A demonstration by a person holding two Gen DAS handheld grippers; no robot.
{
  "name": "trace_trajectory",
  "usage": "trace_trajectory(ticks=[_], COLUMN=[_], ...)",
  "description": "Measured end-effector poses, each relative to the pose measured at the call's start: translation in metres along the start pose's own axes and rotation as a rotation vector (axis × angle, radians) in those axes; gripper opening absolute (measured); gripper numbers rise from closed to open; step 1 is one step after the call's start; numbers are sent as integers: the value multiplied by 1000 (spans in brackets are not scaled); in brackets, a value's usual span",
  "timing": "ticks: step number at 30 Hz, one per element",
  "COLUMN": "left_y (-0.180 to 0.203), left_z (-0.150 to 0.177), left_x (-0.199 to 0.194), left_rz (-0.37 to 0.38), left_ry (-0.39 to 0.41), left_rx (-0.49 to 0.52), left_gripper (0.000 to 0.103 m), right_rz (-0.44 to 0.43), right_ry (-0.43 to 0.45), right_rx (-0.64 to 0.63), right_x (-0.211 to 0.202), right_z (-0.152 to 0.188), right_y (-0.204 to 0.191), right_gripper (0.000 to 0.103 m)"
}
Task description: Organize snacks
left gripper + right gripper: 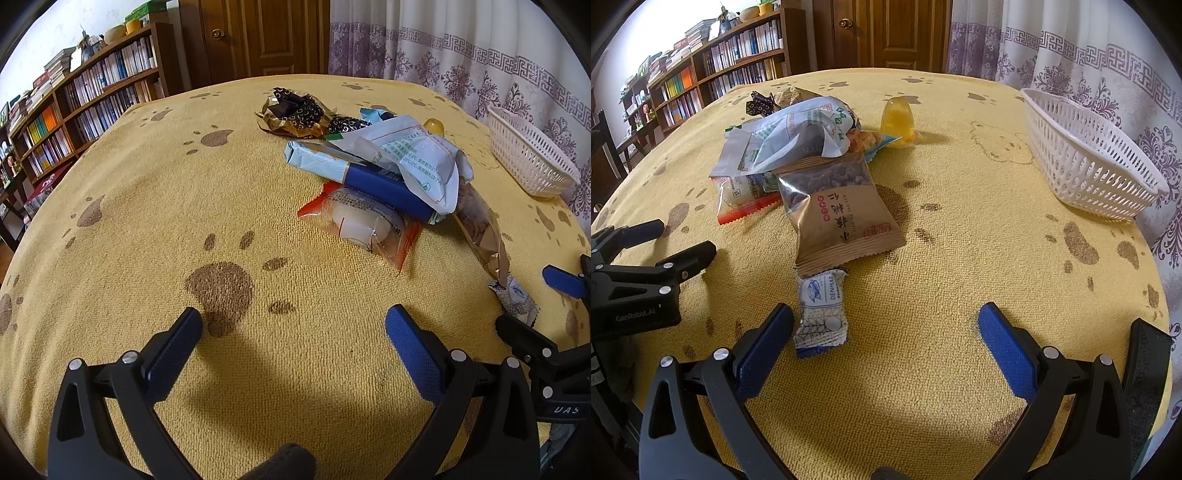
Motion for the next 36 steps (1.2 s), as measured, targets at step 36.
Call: trace_trajectory(ticks=[36], left_y=[-4], left_z=[2], left_x=[-1], left_rz=[-4], left_ry=[0], left_rx=[-3], left_gripper=[98], right_rz=[-18], right_ry=[23], right_rx=[-27], right_x=[-5], right_z=[4], right_y=[-6], right_gripper=[101])
Point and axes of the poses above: each gripper's, at about its wrist camera, not at the fingertips, and x roughly the way its jaws point, y to its right, z to its underside, the point moved 10 cm from there along x, roughly the way its jaws point, and after that the axes turned 8 degrees about z, right-handed, at the moved point
